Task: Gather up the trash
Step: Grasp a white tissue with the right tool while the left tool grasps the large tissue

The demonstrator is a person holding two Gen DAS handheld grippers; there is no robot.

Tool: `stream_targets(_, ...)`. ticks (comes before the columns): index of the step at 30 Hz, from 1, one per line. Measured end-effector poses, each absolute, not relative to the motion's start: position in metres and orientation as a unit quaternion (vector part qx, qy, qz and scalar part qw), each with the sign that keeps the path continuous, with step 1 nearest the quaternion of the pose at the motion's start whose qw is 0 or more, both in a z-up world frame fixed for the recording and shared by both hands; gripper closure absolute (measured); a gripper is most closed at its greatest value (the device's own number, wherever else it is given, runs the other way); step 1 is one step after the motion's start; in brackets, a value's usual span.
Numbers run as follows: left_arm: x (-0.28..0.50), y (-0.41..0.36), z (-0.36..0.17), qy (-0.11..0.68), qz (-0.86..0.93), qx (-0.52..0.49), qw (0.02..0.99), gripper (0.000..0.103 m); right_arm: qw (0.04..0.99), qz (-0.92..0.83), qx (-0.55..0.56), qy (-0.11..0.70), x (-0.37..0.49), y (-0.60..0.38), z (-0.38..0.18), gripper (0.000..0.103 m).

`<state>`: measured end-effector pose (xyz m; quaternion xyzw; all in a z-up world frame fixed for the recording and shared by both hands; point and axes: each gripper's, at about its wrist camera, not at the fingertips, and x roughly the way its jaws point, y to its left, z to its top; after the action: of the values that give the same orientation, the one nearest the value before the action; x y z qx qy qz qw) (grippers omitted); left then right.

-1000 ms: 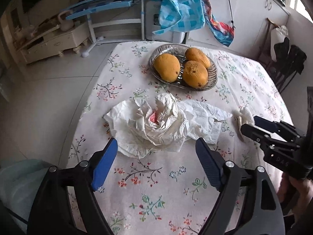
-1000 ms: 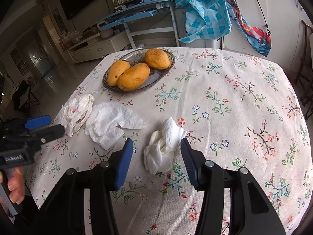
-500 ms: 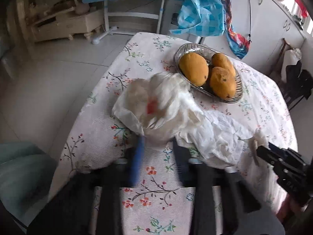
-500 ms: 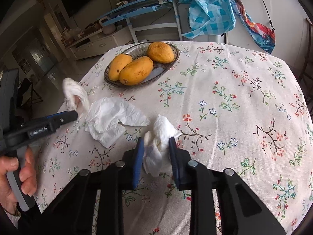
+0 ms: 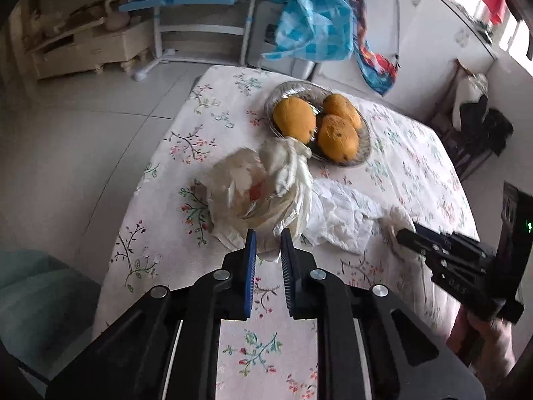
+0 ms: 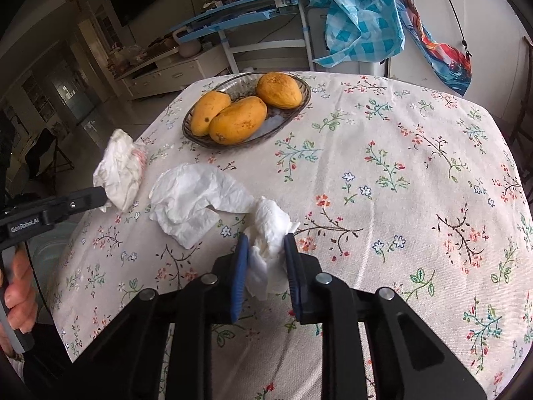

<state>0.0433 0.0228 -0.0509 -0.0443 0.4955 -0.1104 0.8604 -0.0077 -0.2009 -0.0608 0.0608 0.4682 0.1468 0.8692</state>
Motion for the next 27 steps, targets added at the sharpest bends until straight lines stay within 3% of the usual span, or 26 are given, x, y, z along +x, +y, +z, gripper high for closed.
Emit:
stream_targets(1, 0.044, 0.022, -0.052, 0.504, -0.117, -0.039, 0.855, 0.085, 0.868, 0.146, 0.061, 0.470, -0.008, -0.201, -0.061, 0.080)
stream_targets(3, 0.043, 0.016, -0.054, 0.516, -0.121, -0.016, 0.848, 0.067, 0.867, 0.145, 0.065, 0.472, -0.008, -0.203, -0.062, 0.080)
stream_targets(4, 0.042, 0.012, -0.054, 0.516, -0.117, -0.001, 0.849, 0.053, 0.867, 0.144, 0.067, 0.472, -0.007, -0.203, -0.062, 0.080)
stream_targets(5, 0.041, 0.007, -0.054, 0.513, -0.115, 0.017, 0.851, 0.047, 0.867, 0.144, 0.068, 0.473, -0.007, -0.204, -0.062, 0.080)
stream_targets(7, 0.039, 0.003, -0.054, 0.505, -0.116, 0.029, 0.855, 0.042, 0.866, 0.144, 0.070, 0.473, -0.007, -0.205, -0.062, 0.079)
stream_targets(10, 0.040, 0.002, -0.050, 0.479, -0.099, 0.027, 0.872, 0.025, 0.866, 0.144, 0.072, 0.473, -0.007, -0.205, -0.062, 0.071)
stream_targets(13, 0.049, -0.003, -0.055, 0.459, -0.070, 0.036, 0.885, 0.020, 0.866, 0.144, 0.075, 0.472, -0.008, -0.205, -0.062, 0.071)
stream_targets(16, 0.060, -0.002, -0.069, 0.471, -0.053, 0.034, 0.880, 0.021, 0.867, 0.145, 0.074, 0.471, -0.008, -0.204, -0.063, 0.071)
stream_targets(19, 0.063, 0.004, -0.082, 0.486, -0.074, -0.010, 0.871, 0.044, 0.868, 0.146, 0.073, 0.470, -0.007, -0.204, -0.063, 0.072)
stream_targets(20, 0.062, 0.005, -0.081, 0.482, -0.080, -0.015, 0.872, 0.059, 0.868, 0.147, 0.073, 0.469, -0.007, -0.204, -0.063, 0.075)
stream_targets(23, 0.058, 0.000, -0.075, 0.471, -0.084, -0.006, 0.878, 0.081, 0.867, 0.152, 0.069, 0.469, -0.008, -0.201, -0.063, 0.083)
stream_targets(24, 0.057, -0.001, -0.073, 0.469, -0.087, -0.008, 0.879, 0.084, 0.868, 0.153, 0.067, 0.468, -0.009, -0.200, -0.062, 0.087)
stream_targets(27, 0.049, -0.001, -0.061, 0.461, -0.102, -0.034, 0.881, 0.088, 0.872, 0.155, 0.068, 0.459, -0.011, -0.200, -0.057, 0.089)
